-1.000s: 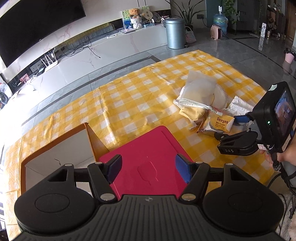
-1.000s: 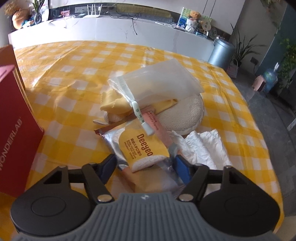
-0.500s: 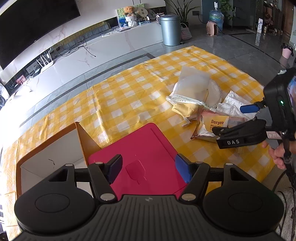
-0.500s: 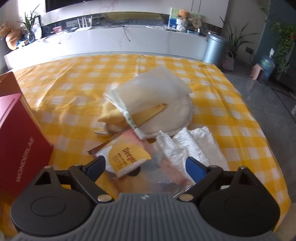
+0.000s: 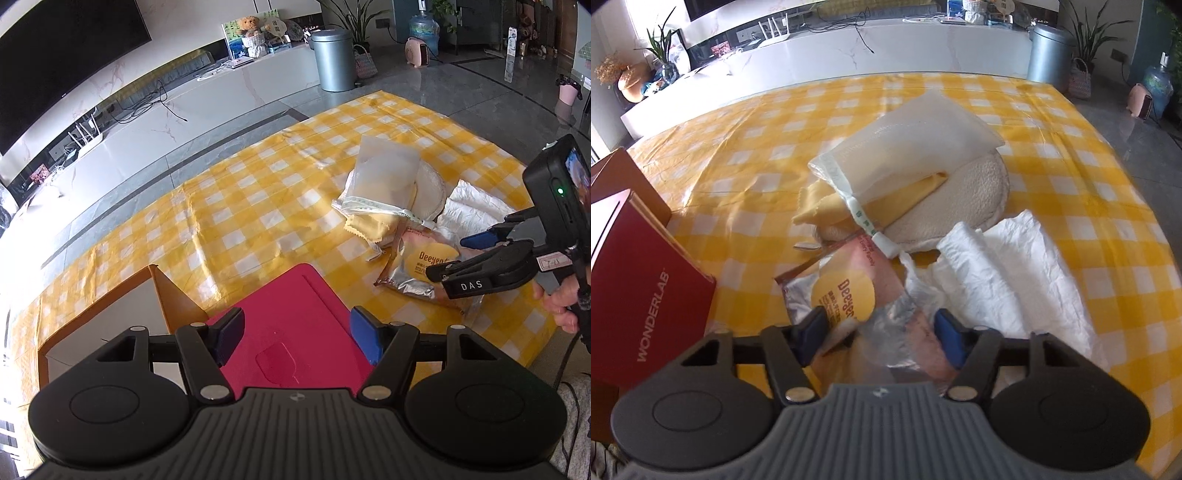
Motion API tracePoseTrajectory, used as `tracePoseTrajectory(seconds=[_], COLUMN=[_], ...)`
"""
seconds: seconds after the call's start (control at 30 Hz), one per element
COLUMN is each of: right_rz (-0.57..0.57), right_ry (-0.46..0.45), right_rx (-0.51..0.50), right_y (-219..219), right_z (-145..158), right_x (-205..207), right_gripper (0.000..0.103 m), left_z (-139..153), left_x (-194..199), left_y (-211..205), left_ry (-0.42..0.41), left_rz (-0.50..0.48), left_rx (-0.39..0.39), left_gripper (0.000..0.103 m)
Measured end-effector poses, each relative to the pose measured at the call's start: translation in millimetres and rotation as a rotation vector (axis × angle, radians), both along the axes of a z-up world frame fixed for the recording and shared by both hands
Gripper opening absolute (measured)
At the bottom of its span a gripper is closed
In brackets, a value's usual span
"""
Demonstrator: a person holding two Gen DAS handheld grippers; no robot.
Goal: Organize soft objects
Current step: 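Move the right tool to the yellow Deeyeo packet and close on it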
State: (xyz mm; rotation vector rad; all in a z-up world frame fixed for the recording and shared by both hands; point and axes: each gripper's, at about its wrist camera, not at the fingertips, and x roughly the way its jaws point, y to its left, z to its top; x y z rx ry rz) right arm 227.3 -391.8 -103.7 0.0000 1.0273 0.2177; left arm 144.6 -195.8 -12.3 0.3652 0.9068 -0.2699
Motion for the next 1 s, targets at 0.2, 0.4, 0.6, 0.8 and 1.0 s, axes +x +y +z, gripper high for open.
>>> tracePoseTrajectory(seconds=[0.2, 0.4, 0.6, 0.8, 1.0], right_rz=[0.046, 0.154, 0.402, 0.247, 0.225], right_ry=[-0.022, -0.165, -0.21, -0.048, -0.001], right_rx=[-0.048, -0.157, -0.218, -0.267, -0.164], right_y=[10, 16, 51, 48, 35], right_z=[4, 26, 22, -12, -21], right_x=[-9, -36, -46, -3, 6], right_gripper=[0.071, 0.087, 0.091, 0.094, 0.083], left_z=[-5, -9, -16, -17, -15], left_x=[17, 31, 31, 29, 26], left_y=[-16, -24, -31, -30, -25], left_ry=[0.005, 0.011, 0.002, 0.006, 0.003], left_rz=[-0.008, 0.019, 0.002, 0.004, 0.012], left_rx=[0.003, -0.01, 0.043, 0.032, 0.027], left_gripper=[0.078, 0.078, 0.078, 0.078, 0.078])
